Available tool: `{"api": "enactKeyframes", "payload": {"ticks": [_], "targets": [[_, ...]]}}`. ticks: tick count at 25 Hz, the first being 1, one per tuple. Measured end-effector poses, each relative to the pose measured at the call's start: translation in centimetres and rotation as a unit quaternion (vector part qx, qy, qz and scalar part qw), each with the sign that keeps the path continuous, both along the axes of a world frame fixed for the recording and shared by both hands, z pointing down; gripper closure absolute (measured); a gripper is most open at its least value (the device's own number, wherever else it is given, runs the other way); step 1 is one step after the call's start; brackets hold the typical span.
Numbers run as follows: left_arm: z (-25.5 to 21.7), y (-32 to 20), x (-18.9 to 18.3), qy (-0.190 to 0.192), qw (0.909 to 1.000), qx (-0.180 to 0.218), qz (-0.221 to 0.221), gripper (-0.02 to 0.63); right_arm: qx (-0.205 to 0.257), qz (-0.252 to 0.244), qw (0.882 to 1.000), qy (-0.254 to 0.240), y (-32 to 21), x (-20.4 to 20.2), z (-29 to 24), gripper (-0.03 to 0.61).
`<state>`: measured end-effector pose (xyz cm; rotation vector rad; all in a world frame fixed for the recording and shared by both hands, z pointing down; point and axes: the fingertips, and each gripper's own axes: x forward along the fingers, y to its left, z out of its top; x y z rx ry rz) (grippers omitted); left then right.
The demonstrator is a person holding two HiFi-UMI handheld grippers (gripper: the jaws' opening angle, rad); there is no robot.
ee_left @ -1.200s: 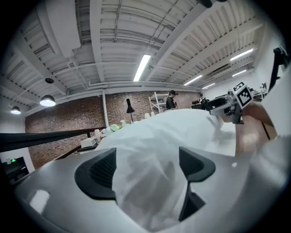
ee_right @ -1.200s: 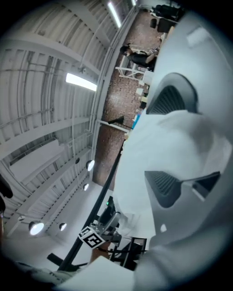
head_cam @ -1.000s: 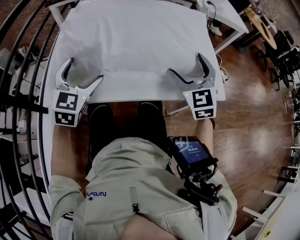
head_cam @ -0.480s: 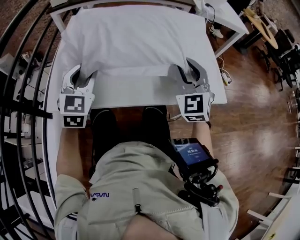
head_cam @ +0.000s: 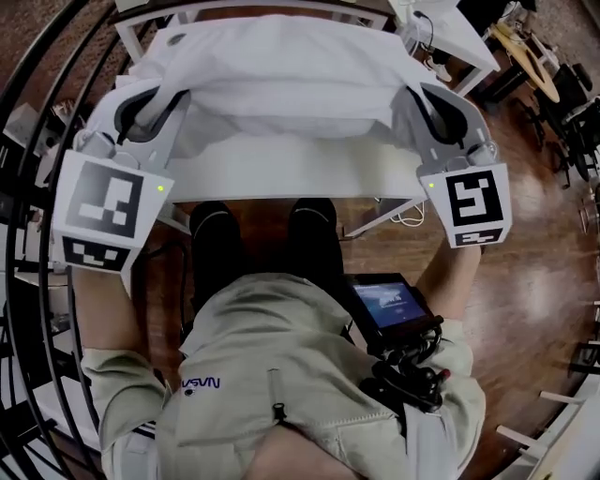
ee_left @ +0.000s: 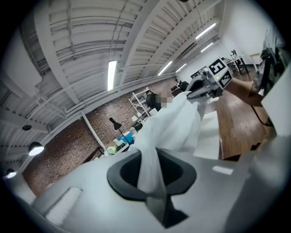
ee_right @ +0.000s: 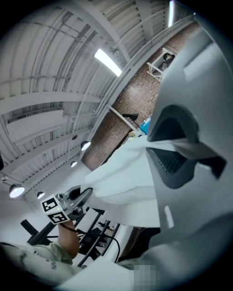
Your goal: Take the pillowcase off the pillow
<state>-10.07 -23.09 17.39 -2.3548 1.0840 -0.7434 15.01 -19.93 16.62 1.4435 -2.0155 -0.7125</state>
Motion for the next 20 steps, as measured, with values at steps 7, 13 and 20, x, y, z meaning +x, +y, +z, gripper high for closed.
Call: {"api": "enactKeyframes", "payload": {"ticks": [7, 13, 20], "targets": [[-2.8, -4.3, -0.2, 0.050, 0.9979, -0.041, -0.003, 0.451, -0.039, 0.005, 0.998, -0.058, -3.0, 1.4, -1.8, 0.561], [-6.3, -1.9, 0.4, 0.087, 0.9871, 0.134, -0.001, 0.315, -0.028, 0.047, 0.991, -0.126, -6.1, 3.4, -2.6, 0.561], [-3.5, 3.5, -7.3, 0.232, 0.9541, 0.187, 0.030, 0.310, -0.012, 0.071, 0.987, -0.146, -5.6, 4.5, -2.6, 0.561]]}}
